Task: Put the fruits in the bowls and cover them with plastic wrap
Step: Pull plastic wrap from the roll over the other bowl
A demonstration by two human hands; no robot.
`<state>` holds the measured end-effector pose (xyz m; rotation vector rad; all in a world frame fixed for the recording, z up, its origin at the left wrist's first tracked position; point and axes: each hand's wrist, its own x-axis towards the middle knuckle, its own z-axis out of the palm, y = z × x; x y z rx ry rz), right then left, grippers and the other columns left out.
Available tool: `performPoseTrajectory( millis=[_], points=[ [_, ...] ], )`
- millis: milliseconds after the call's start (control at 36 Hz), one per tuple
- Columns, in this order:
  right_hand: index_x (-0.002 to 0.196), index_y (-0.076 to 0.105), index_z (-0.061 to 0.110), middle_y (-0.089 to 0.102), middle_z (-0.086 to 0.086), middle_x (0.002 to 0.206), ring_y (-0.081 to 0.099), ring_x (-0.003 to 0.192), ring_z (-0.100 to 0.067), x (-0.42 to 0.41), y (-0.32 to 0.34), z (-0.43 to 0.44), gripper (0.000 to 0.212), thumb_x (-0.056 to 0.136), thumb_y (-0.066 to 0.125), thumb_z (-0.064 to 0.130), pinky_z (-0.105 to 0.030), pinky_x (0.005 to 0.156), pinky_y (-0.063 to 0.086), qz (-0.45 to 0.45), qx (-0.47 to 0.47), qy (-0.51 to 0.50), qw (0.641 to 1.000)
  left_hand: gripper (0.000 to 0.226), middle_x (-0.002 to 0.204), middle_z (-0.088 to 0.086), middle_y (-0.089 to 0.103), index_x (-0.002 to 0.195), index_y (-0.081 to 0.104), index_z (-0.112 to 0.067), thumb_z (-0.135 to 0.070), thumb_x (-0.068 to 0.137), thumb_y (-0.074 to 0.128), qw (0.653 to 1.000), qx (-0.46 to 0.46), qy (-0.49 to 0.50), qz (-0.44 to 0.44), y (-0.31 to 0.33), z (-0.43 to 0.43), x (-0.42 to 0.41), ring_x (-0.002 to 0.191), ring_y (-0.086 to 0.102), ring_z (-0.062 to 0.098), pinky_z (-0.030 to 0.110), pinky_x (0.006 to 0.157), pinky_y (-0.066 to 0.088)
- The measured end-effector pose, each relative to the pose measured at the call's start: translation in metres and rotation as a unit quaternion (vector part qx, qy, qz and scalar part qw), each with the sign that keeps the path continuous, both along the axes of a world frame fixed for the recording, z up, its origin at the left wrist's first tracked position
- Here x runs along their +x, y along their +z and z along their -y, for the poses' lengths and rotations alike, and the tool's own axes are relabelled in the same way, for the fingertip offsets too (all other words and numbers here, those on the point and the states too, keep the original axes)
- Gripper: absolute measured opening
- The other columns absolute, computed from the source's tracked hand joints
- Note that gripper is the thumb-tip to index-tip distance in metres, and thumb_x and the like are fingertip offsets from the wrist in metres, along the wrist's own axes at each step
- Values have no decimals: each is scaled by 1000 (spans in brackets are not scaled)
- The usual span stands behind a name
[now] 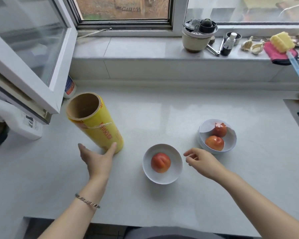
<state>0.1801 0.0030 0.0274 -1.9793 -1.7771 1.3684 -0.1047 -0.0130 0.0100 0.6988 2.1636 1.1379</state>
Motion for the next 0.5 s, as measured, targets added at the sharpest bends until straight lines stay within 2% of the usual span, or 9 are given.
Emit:
performPoseTrajectory(
  millis=[56,111,167,222,306,417,500],
  points=[
    [100,61,22,65,3,91,61,84,-12,-12,5,-3,18,88,47,19,-15,54,39,-4,8,15,1000,111,156,4,8,148,-1,-17,-26,72,79,998,59,-19,-16,6,-13,-19,142,15,15,36,116,19],
    [102,61,22,65,3,94,59,83,-11,-25,10,-5,18,89,48,20,-14,56,39,-6,17,26,1000,109,153,1,20,146,8,-22,-20,67,83,994,101,-51,-1,11,-26,-33,139,24,14,35,112,26],
    [102,61,23,63,5,95,56,81,-9,-38,15,-7,19,89,49,20,-14,58,39,-13,23,34,999,99,140,1,41,140,25,-19,-14,62,86,991,111,-74,9,14,-36,-41,128,41,17,34,102,38],
    [102,61,24,63,5,96,55,79,-7,-52,20,-9,19,89,49,21,-14,60,40,-19,32,41,998,85,121,1,55,128,39,-14,-10,58,88,990,112,-81,6,16,-40,-43,112,54,20,32,90,45],
    [102,61,26,63,7,96,57,80,-5,-68,27,-10,19,88,48,21,-13,64,43,-29,44,50,997,79,110,1,58,116,44,-13,-11,52,90,989,118,-89,-4,24,-44,-42,98,58,19,35,86,49],
    [106,59,28,59,14,93,56,82,0,-86,44,-12,21,90,47,24,-13,69,43,-51,65,57,995,71,108,1,58,108,43,-18,-17,54,89,983,115,-137,-29,46,-53,-33,97,58,19,34,81,48],
    [114,56,24,57,12,95,57,88,-2,-98,60,-14,27,88,54,28,-20,83,47,-83,95,57,990,70,105,-3,59,109,45,-22,-24,55,89,974,108,-199,-6,70,-57,-19,94,59,16,32,76,48]
  ],
)
